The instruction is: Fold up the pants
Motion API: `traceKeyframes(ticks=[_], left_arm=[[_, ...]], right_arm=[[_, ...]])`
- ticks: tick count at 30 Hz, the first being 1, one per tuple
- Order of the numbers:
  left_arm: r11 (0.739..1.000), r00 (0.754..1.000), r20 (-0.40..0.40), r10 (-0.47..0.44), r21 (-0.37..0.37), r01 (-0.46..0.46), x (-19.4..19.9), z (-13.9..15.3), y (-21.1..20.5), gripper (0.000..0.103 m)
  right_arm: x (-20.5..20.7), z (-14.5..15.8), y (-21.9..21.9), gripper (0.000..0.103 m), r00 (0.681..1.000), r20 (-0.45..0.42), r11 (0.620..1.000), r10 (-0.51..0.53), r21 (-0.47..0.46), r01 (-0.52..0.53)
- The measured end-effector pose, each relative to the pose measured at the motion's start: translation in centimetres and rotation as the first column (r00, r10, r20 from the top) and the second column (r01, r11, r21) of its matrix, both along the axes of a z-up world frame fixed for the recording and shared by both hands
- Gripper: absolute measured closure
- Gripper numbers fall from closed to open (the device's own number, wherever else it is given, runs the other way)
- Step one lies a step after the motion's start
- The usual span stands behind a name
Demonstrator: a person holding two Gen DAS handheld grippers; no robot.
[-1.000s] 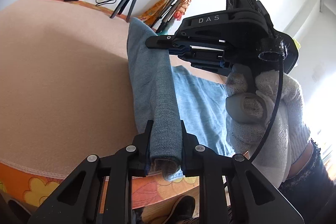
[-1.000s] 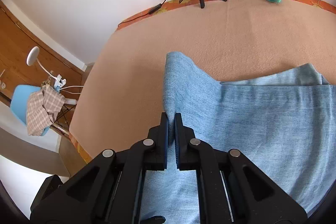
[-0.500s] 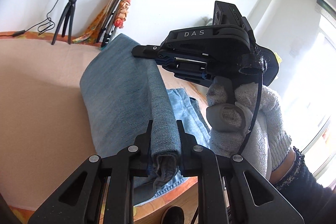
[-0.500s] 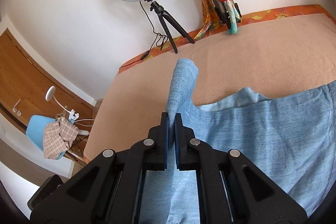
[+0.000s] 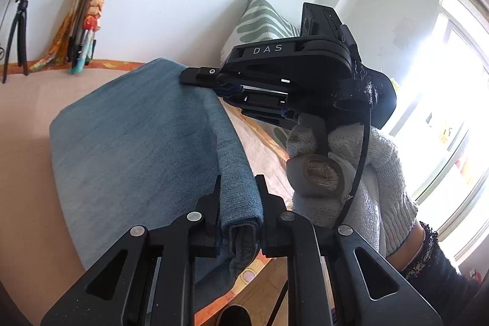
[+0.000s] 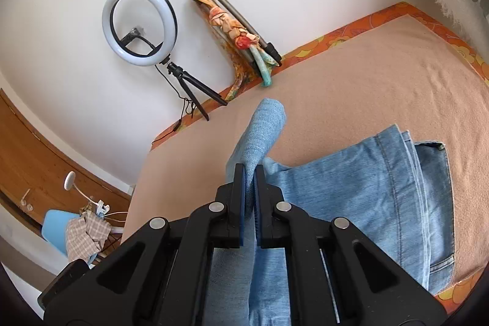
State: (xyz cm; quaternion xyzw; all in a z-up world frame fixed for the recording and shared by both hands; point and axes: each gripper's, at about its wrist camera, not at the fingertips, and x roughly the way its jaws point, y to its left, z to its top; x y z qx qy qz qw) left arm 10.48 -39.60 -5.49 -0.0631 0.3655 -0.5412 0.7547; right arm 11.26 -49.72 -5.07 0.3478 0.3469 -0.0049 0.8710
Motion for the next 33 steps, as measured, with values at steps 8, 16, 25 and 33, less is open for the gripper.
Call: traceKeyframes(ticks=[8, 16, 25, 33], left_arm=[[0.996, 0.997, -0.003, -0.082, 0.025, 0.082, 0.6, -1.4, -5.8, 0.088], [0.988, 0.992, -0.024, -0.127, 0.083, 0.129, 0.3, -4.1, -9.5, 0.088], [0.971, 0.988, -0.009, -0.152, 0.183, 0.151, 0.0, -6.9, -12.2, 0.087], [0.956, 0.982, 0.005, -0.189, 0.229, 0.183, -1.2, -7.5, -14.0, 0.068]], right_arm=[[-3.5, -1.2, -5.9, 0.098, 0.995, -0.001, 0.995, -0.097, 0.023, 0.097], [-5.4, -4.5, -10.4, 0.098, 0.988, -0.056, 0.987, -0.147, 0.064, 0.151], [-5.3, -8.6, -12.5, 0.098, 0.978, -0.151, 0.988, -0.142, 0.031, 0.149], [-4.9, -10.5, -12.8, 0.097, 0.968, -0.210, 0.990, -0.139, -0.021, 0.138]])
